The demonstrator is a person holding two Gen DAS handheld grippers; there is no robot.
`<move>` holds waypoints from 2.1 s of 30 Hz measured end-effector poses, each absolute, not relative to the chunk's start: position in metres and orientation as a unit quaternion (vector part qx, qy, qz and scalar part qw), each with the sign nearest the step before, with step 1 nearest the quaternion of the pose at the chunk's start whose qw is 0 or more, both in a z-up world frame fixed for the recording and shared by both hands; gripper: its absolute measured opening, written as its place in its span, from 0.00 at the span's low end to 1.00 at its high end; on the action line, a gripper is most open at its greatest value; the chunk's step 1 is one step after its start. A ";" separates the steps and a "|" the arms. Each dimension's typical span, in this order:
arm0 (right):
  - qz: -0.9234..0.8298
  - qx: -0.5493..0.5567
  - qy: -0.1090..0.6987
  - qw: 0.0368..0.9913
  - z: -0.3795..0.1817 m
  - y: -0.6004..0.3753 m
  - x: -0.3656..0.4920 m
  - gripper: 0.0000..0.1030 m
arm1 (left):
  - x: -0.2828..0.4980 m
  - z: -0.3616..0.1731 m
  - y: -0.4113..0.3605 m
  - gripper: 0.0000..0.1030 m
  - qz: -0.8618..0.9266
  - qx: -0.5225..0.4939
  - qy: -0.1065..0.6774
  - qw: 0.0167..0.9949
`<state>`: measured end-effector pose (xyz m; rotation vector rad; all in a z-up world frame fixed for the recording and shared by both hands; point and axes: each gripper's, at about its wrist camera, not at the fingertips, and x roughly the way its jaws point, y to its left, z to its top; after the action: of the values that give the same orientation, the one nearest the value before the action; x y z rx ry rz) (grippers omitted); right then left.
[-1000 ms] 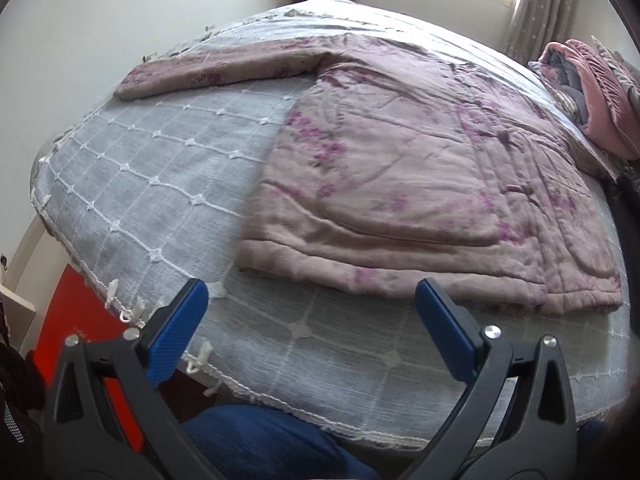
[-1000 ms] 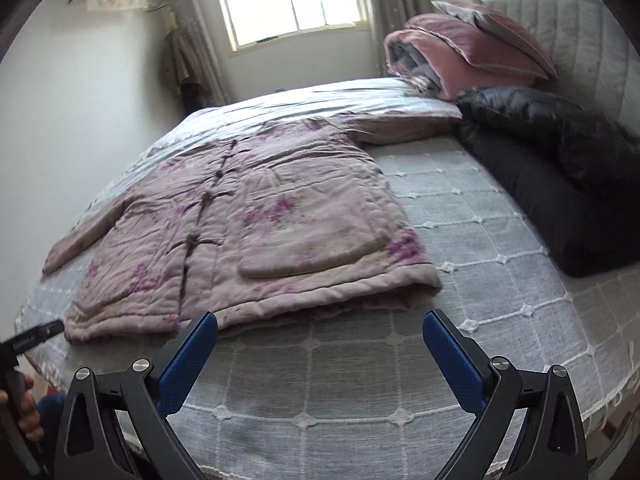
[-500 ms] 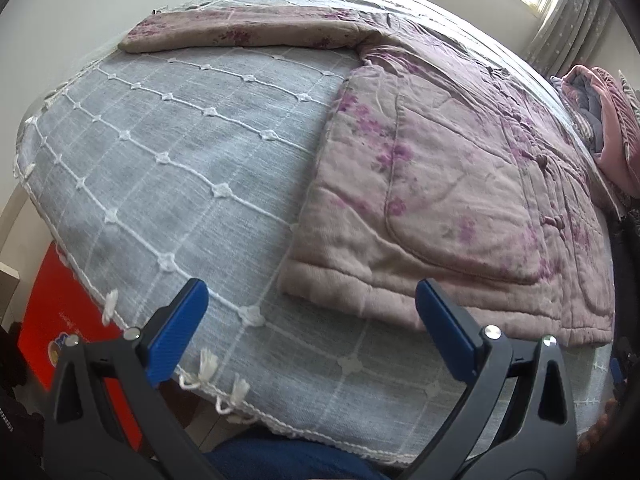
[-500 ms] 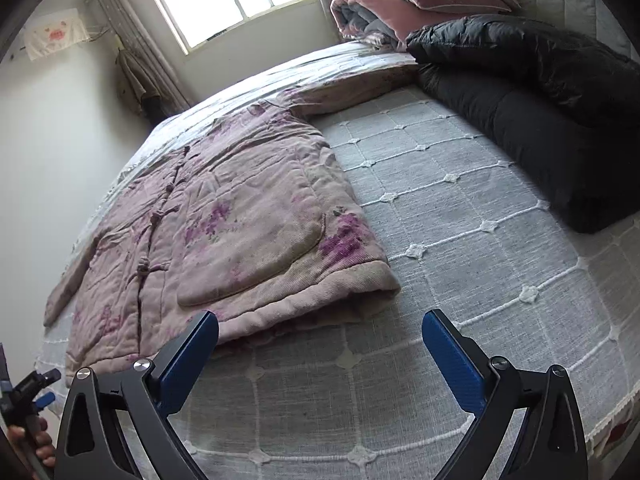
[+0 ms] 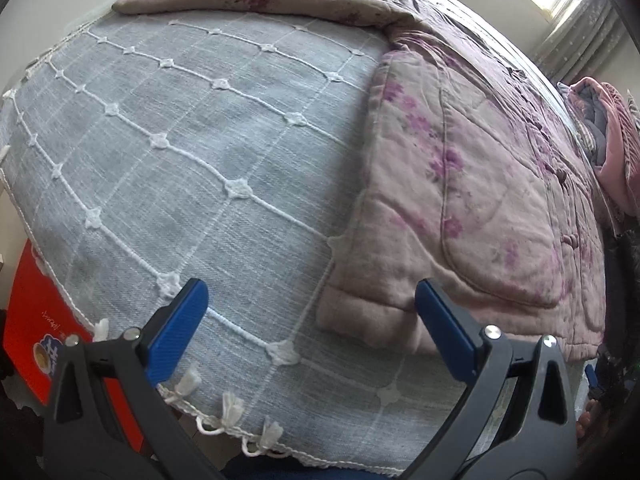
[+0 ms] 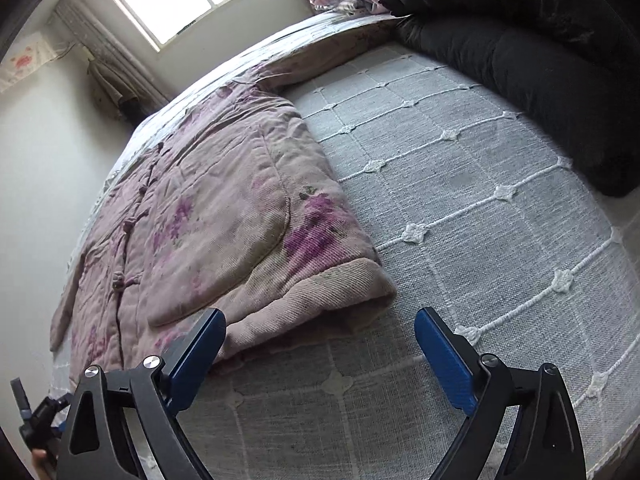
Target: Fold large clothes
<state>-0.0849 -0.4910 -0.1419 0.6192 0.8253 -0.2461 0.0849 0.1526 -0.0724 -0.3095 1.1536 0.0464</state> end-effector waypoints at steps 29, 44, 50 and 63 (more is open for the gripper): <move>-0.052 0.283 0.311 0.906 -0.041 -0.466 -0.085 0.14 | 0.072 0.011 0.119 0.21 -0.024 -0.119 0.488 0.864; -0.156 0.101 0.365 0.912 -0.067 -0.427 -0.101 0.51 | 0.062 -0.005 0.125 0.48 0.054 -0.014 0.476 0.878; -0.151 0.052 0.332 0.930 -0.032 -0.403 -0.098 0.60 | 0.047 0.015 0.115 0.58 0.055 -0.001 0.450 0.891; -0.060 0.009 0.330 0.942 -0.024 -0.343 -0.023 0.69 | 0.126 0.001 0.221 0.73 0.118 -0.108 0.454 0.876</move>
<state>-0.0229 -0.3433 -0.0238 0.0182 0.6737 -0.1217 0.1261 0.2215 0.0006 -0.2251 0.9482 0.2468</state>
